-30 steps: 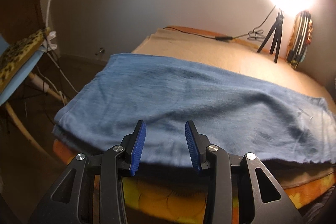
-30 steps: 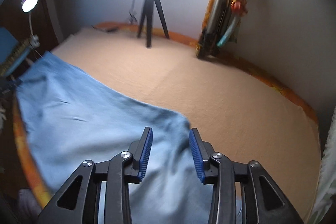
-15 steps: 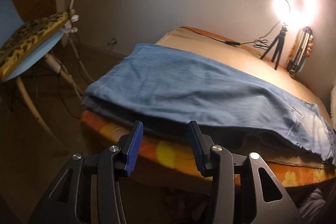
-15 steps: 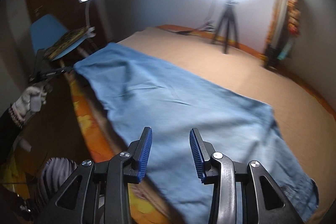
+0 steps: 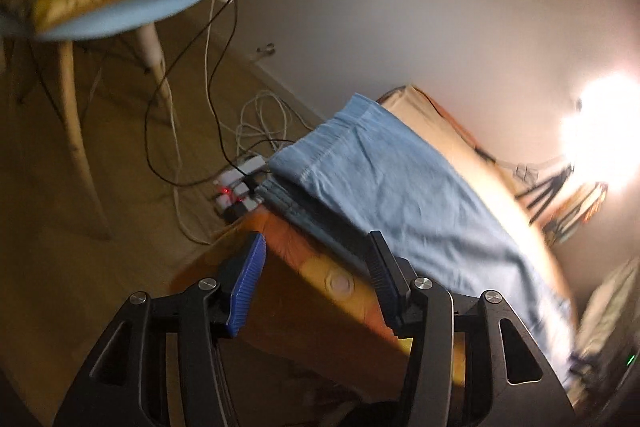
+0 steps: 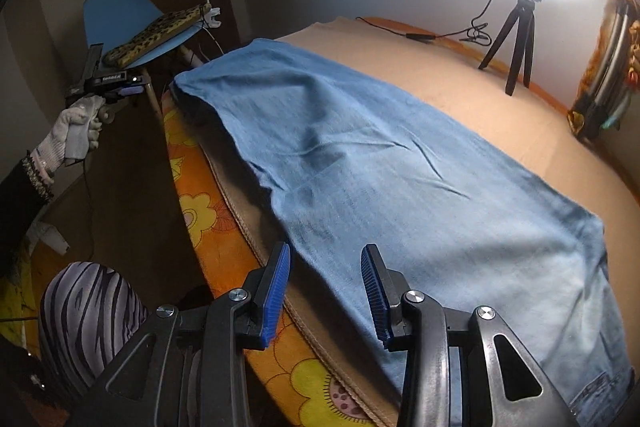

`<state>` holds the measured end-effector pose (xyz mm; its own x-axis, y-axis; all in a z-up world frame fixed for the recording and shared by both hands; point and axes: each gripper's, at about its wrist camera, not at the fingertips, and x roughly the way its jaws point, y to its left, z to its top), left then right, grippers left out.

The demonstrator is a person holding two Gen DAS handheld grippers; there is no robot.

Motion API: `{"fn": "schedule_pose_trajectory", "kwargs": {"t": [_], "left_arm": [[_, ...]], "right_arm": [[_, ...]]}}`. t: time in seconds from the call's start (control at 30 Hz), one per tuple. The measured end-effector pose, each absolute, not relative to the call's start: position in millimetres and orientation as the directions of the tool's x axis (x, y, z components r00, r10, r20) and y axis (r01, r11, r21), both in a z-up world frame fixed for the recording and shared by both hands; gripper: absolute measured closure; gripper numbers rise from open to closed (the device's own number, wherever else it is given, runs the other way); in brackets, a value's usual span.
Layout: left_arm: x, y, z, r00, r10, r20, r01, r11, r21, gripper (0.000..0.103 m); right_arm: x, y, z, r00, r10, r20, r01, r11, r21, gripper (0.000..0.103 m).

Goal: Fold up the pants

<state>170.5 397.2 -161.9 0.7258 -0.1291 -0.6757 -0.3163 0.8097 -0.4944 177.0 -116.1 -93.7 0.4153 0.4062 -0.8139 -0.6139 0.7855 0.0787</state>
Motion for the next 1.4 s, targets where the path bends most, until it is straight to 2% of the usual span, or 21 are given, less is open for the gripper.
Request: {"fn": "schedule_pose_trajectory", "kwargs": {"t": [0.27, 0.57, 0.83, 1.1, 1.17, 1.23, 1.3, 1.33, 1.4], "left_arm": [[201.7, 426.5, -190.0, 0.742, -0.203, -0.639, -0.378, 0.660, -0.649, 0.052], [208.8, 443.2, -201.4, 0.744, -0.207, -0.635, -0.398, 0.626, -0.671, 0.052], [203.0, 459.3, -213.4, 0.765, -0.238, -0.598, -0.393, 0.563, -0.727, 0.052], [203.3, 456.2, -222.2, 0.775, -0.299, -0.557, -0.368, 0.503, -0.782, 0.052], [203.7, 454.6, -221.6, 0.776, -0.307, -0.552, -0.362, 0.500, -0.787, 0.052], [205.7, 453.0, -220.8, 0.774, -0.308, -0.552, -0.360, 0.503, -0.786, 0.052], [208.2, 451.7, -219.9, 0.775, -0.312, -0.549, -0.359, 0.498, -0.789, 0.052], [209.3, 451.1, -219.6, 0.775, -0.310, -0.550, -0.360, 0.499, -0.789, 0.049], [211.9, 448.4, -217.2, 0.774, -0.307, -0.554, -0.358, 0.510, -0.782, 0.044]], "right_arm": [[186.9, -84.9, -80.6, 0.403, 0.433, -0.806, -0.634, 0.767, 0.095, 0.065], [221.9, 47.2, -63.0, 0.338, 0.551, -0.763, -0.790, 0.607, 0.088, 0.065], [243.6, 200.2, -98.1, 0.213, 0.595, -0.775, -0.907, 0.415, 0.069, 0.065], [266.0, 281.7, -146.0, 0.170, 0.534, -0.828, -0.931, 0.361, 0.042, 0.066], [271.3, 288.3, -152.6, 0.184, 0.510, -0.840, -0.929, 0.370, 0.022, 0.073], [277.7, 292.6, -156.9, 0.183, 0.501, -0.846, -0.920, 0.390, 0.032, 0.074], [283.8, 295.7, -158.9, 0.177, 0.497, -0.849, -0.913, 0.406, 0.048, 0.084], [285.8, 295.3, -160.1, 0.169, 0.497, -0.851, -0.909, 0.412, 0.059, 0.092], [289.1, 292.0, -161.0, 0.167, 0.499, -0.851, -0.901, 0.428, 0.074, 0.094]]}}
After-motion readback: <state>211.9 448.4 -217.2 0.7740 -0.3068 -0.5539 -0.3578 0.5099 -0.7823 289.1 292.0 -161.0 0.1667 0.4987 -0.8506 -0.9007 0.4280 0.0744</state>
